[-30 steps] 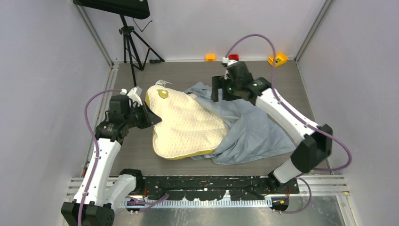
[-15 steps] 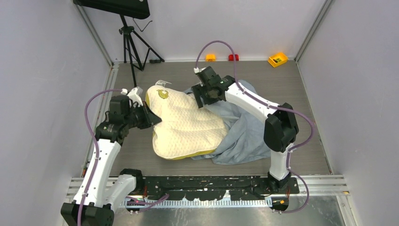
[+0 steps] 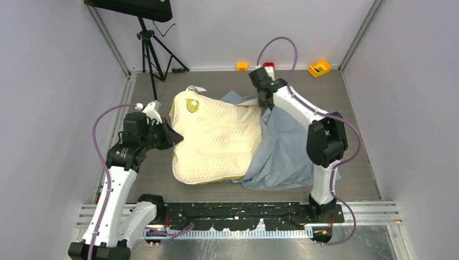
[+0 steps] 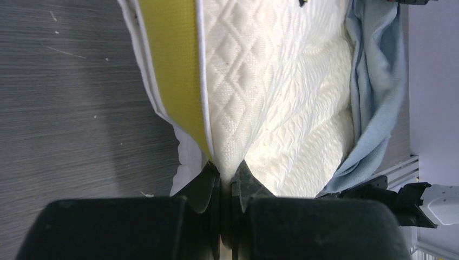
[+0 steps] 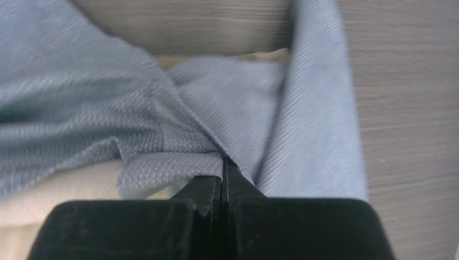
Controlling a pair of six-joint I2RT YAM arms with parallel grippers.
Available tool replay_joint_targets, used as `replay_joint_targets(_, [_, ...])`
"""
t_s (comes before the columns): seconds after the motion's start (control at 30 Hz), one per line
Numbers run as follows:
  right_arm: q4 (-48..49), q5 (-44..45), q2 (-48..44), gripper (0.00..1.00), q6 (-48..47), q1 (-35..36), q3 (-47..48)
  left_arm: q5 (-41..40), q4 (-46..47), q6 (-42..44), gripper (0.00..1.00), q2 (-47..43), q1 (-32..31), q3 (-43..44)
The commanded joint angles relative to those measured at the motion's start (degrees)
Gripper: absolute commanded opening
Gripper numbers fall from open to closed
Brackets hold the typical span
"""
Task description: Remove the pillowcase from the pillow
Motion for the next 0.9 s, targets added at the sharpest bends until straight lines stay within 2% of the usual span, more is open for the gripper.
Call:
replay_joint_targets(0.0, [-1.4, 9.3, -4.6, 0.00, 7.6, -9.7, -2.1, -8.2, 0.5, -0.2, 0.00, -5.6, 0.2, 5.0])
replay_joint_targets(0.27, [-1.2, 10.9, -11.8, 0.00, 19.6, -20.7, -8.3, -26.2, 1.6, -4.5, 0.00, -13.5, 0.2, 2.5])
replay_joint_targets(0.37, [2.2, 10.0, -15.8, 0.00, 19.4, -21.2, -11.4, -27.0, 1.8, -4.9, 0.00, -13.1, 0.2, 1.6])
replay_joint_targets(0.43, [4.2, 5.2, -18.1, 0.01, 17.8, -21.2, -12.5, -24.2, 2.3, -5.3, 0.00, -11.8, 0.2, 1.1])
replay_joint_targets(0.53, [5.3, -6.3, -20.1, 0.22, 14.8, -21.2, -12.6, -18.3, 3.5, -5.9, 0.00, -9.2, 0.2, 0.7])
replay_joint_targets(0.67, [7.1, -17.2, -24.5, 0.68, 14.0, -21.2, -14.6, -13.3, 4.5, -6.3, 0.00, -5.7, 0.2, 0.7])
replay_joint_targets(0.77, [7.2, -21.5, -28.4, 0.84, 13.8, -21.1, -16.1, -11.9, 4.6, -6.3, 0.00, -4.0, 0.1, 0.7])
replay_joint_targets(0.87, [4.7, -24.8, -31.7, 0.87, 13.5, -20.8, -16.7, -11.4, 5.2, -6.4, 0.00, -3.4, 0.2, 0.2])
